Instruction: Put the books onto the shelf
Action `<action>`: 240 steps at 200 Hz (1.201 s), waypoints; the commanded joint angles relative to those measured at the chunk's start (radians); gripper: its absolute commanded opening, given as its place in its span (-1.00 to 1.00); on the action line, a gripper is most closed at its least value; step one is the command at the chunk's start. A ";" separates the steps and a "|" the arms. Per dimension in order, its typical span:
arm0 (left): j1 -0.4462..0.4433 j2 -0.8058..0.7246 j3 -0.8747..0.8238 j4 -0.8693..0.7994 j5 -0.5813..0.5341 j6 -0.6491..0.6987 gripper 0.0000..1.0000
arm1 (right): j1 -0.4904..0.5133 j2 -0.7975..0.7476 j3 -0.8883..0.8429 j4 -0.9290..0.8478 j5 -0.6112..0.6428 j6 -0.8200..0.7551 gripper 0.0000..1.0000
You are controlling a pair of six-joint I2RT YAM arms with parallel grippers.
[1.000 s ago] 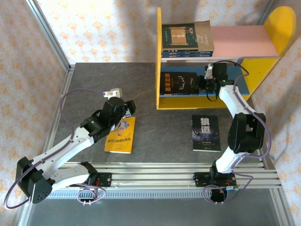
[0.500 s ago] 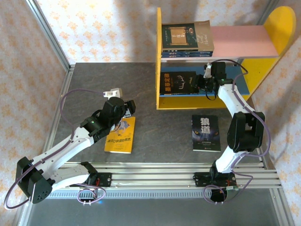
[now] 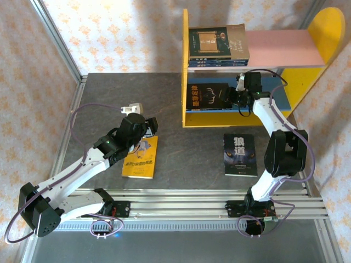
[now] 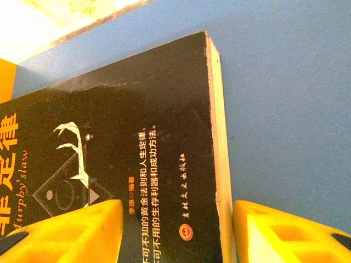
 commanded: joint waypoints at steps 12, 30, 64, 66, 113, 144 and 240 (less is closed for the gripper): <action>0.007 -0.013 0.031 -0.038 -0.020 0.022 0.21 | 0.019 -0.035 0.016 0.014 0.038 0.002 0.18; 0.016 -0.001 0.039 -0.084 -0.039 0.017 0.22 | 0.014 -0.054 0.011 0.010 0.060 0.005 0.24; 0.057 0.023 0.031 -0.198 -0.062 -0.023 0.24 | -0.004 -0.115 -0.026 0.010 0.085 0.006 0.36; 0.058 0.024 0.029 -0.204 -0.066 -0.025 0.25 | -0.004 -0.119 -0.029 0.009 0.084 0.004 0.36; 0.070 0.069 -0.039 -0.249 -0.058 -0.083 0.28 | -0.005 -0.240 -0.145 0.034 0.124 0.009 0.39; 0.070 0.105 -0.104 -0.222 -0.029 -0.120 0.28 | -0.002 -0.371 -0.277 0.052 0.168 0.025 0.47; 0.070 0.289 -0.199 -0.057 0.112 -0.168 0.28 | 0.168 -0.754 -0.815 0.140 0.128 0.197 0.58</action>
